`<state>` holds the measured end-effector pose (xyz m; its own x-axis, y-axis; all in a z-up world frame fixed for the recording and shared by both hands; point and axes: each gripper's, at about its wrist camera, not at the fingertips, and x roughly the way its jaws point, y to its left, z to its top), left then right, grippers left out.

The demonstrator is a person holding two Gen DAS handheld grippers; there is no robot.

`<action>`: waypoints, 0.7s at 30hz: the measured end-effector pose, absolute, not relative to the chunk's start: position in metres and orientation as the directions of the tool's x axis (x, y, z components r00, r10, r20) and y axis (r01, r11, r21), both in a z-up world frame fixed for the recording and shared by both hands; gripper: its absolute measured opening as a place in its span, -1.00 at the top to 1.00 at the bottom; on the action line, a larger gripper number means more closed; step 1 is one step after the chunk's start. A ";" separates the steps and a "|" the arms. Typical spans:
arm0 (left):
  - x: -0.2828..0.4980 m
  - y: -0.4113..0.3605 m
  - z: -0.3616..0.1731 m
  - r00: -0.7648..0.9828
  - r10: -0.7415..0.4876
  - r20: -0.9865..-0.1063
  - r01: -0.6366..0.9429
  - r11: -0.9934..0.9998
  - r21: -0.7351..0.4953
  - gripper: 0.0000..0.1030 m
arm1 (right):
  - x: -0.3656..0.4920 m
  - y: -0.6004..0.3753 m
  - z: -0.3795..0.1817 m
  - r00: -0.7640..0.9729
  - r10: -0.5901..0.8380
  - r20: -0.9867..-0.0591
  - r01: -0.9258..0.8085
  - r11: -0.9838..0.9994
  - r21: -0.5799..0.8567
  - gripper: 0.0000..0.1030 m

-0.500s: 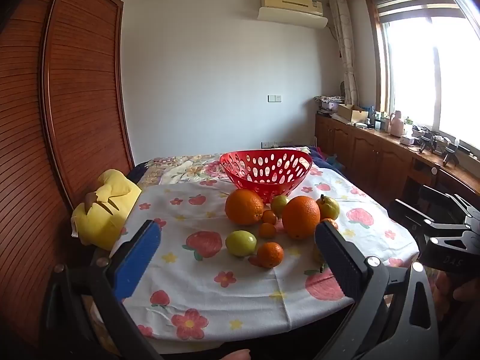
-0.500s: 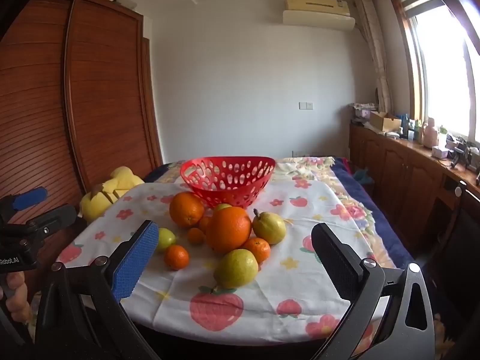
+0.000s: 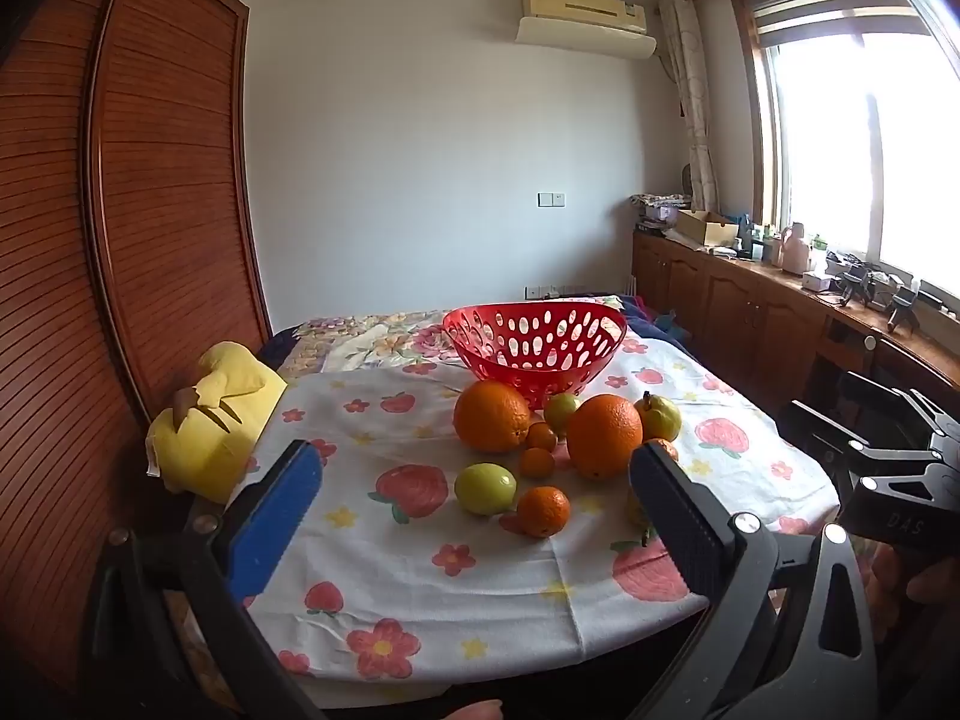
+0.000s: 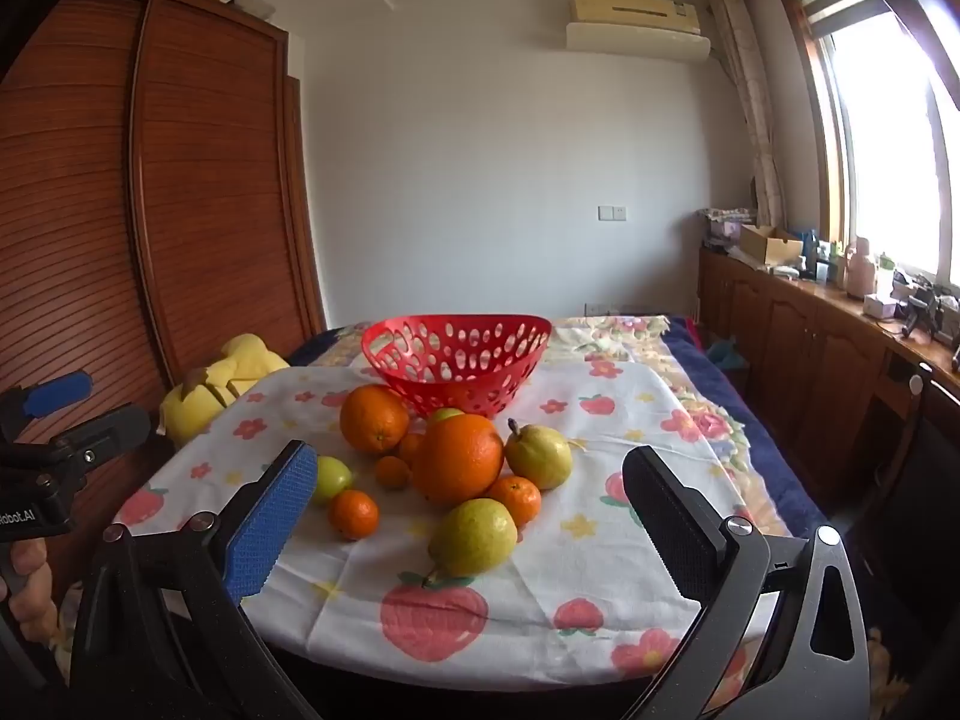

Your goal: Organize fruits

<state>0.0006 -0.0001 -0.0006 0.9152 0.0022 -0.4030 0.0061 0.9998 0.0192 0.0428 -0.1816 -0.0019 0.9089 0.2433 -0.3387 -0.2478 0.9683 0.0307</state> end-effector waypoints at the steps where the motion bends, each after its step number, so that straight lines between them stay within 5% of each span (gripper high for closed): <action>1: 0.000 0.000 -0.001 0.916 0.001 -0.402 0.007 1.000 0.019 -1.00 | 0.043 -0.182 -0.002 0.909 0.244 -0.339 -0.248 0.968 0.030 -1.00; 21: -0.001 -0.002 0.002 0.918 0.003 -0.397 0.005 1.000 0.019 -1.00 | 0.041 -0.182 -0.001 0.909 0.245 -0.336 -0.250 0.968 0.029 -1.00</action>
